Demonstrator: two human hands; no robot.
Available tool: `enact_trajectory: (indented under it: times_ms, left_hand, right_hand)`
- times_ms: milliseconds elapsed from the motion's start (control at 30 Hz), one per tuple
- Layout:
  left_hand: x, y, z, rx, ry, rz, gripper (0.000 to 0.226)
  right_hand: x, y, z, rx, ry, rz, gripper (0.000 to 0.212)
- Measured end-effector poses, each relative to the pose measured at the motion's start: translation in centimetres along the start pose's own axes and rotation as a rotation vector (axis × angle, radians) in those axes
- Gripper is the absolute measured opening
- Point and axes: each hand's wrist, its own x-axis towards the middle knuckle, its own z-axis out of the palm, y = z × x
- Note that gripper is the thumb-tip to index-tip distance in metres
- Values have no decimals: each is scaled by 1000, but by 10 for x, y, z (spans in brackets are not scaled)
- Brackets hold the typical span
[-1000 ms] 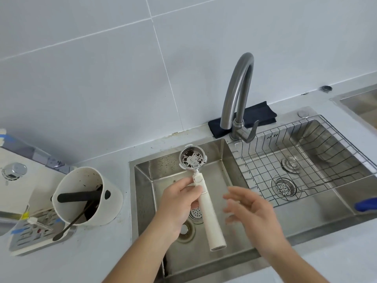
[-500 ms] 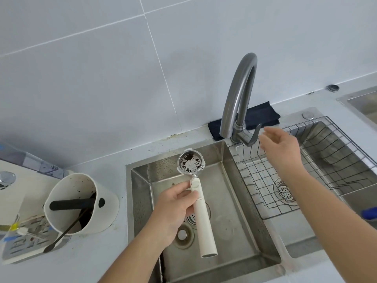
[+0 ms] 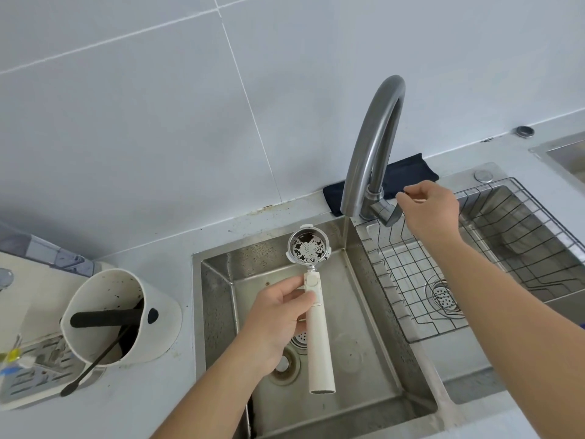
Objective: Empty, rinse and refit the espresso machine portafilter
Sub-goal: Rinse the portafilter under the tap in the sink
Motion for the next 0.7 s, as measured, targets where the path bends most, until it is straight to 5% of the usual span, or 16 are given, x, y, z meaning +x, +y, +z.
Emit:
enact_trajectory:
  times_ms: [700]
  left_hand:
    - [2, -10, 18, 48, -62, -38, 27]
  right_hand:
    - [-6, 19, -6, -52, -4, -51, 15]
